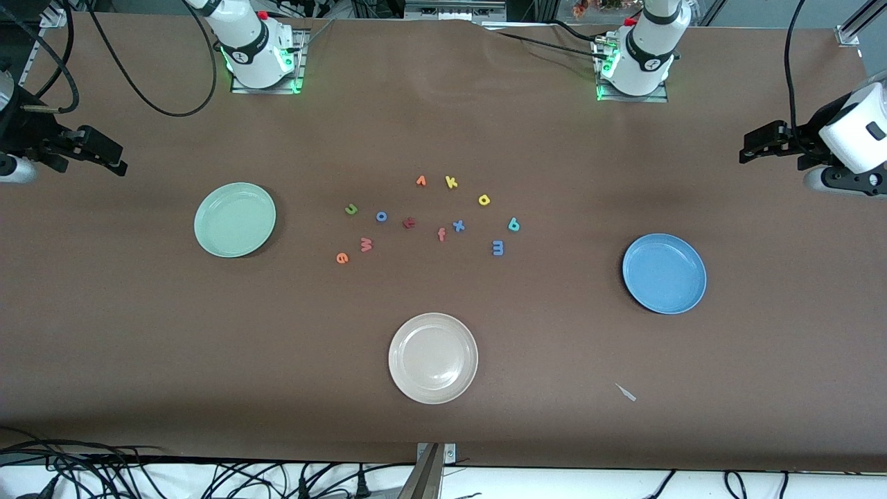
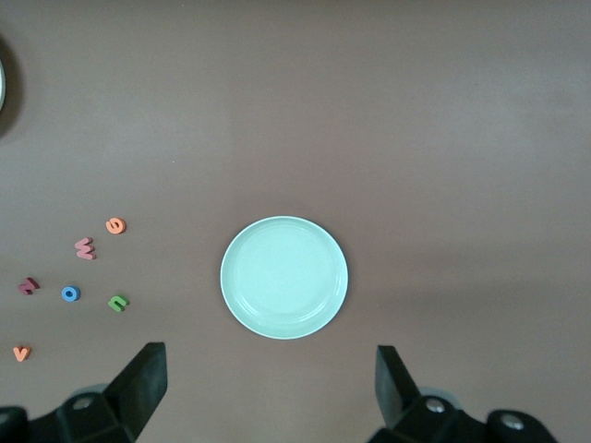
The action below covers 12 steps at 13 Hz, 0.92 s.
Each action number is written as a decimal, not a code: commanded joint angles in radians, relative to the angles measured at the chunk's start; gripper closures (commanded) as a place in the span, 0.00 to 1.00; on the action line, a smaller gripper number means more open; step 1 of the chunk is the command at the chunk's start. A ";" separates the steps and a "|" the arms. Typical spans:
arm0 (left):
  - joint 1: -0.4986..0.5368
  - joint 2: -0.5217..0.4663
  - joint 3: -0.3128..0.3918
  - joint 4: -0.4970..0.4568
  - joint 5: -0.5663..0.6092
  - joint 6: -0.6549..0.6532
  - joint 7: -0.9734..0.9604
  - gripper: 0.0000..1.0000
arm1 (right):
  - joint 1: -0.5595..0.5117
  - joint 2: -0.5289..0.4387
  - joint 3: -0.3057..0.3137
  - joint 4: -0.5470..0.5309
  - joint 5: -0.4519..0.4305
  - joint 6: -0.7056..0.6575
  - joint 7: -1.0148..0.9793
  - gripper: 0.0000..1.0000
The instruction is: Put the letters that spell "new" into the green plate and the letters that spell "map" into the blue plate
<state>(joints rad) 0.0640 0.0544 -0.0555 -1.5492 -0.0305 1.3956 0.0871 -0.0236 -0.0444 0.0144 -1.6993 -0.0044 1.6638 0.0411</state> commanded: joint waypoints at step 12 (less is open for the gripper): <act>0.011 -0.010 -0.006 -0.002 0.017 0.013 0.020 0.00 | -0.001 0.009 0.002 0.023 0.014 -0.018 -0.006 0.00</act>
<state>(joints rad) 0.0676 0.0539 -0.0576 -1.5488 -0.0305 1.4022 0.0873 -0.0236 -0.0444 0.0145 -1.6993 -0.0044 1.6637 0.0408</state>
